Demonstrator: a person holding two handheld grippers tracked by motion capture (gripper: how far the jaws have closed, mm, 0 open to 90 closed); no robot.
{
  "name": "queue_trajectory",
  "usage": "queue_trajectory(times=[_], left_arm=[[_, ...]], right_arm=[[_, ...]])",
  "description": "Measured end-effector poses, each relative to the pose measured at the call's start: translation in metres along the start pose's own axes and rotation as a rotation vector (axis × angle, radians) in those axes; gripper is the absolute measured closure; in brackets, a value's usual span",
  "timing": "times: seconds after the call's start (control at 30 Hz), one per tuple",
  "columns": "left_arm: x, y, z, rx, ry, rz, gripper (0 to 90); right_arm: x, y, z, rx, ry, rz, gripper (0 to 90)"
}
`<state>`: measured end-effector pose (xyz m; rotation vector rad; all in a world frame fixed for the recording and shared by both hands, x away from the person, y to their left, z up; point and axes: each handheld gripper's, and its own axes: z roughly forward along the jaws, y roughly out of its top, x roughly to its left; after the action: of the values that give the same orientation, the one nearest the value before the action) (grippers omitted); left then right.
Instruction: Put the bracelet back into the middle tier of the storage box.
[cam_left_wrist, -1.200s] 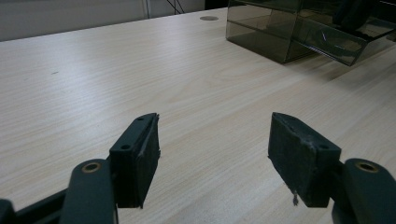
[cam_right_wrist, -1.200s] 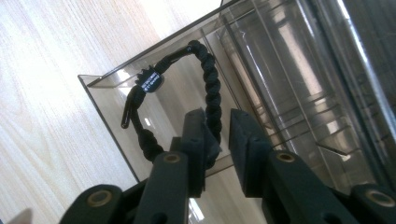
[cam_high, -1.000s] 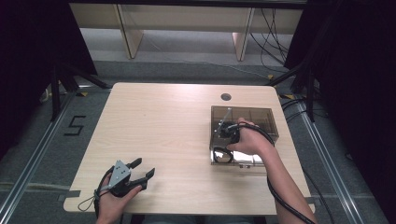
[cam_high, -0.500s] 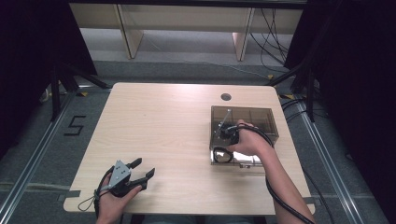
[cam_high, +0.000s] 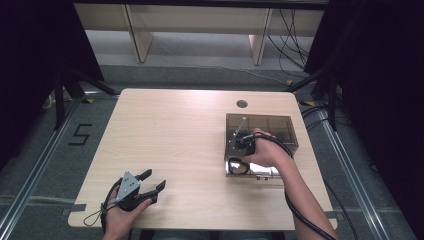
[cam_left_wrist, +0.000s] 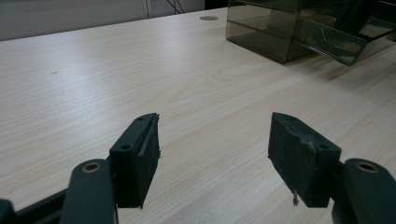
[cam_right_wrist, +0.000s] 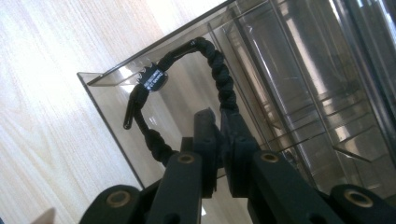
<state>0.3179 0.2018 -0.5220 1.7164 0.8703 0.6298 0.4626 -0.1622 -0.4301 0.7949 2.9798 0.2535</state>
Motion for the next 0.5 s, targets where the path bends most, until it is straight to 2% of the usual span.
queue_trajectory(times=[0.07,0.1,0.23,0.27,0.37,0.4,0.43,0.47,0.5], left_arm=[[0.0011,0.0002,0.0008,-0.007,-0.007,0.015,33.5],[-0.0001,0.0,0.0,0.0,0.001,0.0,33.5],[0.0004,0.0001,-0.0001,0.001,0.0,0.009,33.5],[0.0005,0.0002,-0.0001,0.002,0.0,0.01,33.5],[0.0002,0.0001,0.0,0.0,0.0,0.004,33.5],[0.0012,0.0,0.0015,-0.016,-0.011,0.013,33.5],[-0.0003,0.0,-0.0003,0.004,0.003,-0.003,33.5],[0.0013,0.0,0.0017,-0.017,-0.013,0.013,33.5],[0.0011,-0.0001,0.0016,-0.016,-0.011,0.01,33.5]], right_arm=[[0.0009,-0.0005,-0.0015,0.009,-0.009,0.006,84.1],[0.0013,-0.0002,-0.0015,0.007,-0.003,-0.003,84.1],[0.0039,-0.0004,-0.0043,0.006,-0.005,0.008,84.1],[0.0026,-0.0008,-0.004,0.002,0.0,-0.019,83.7],[0.0045,-0.0019,-0.0049,0.004,0.007,-0.017,82.1],[0.0045,-0.0019,-0.0049,0.004,0.007,-0.017,82.1],[0.0049,-0.003,-0.0049,0.005,0.005,-0.019,81.4],[0.0055,-0.0031,-0.0057,0.001,0.006,-0.027,81.0],[0.006,-0.0035,-0.0059,0.003,0.008,-0.029,80.5]])
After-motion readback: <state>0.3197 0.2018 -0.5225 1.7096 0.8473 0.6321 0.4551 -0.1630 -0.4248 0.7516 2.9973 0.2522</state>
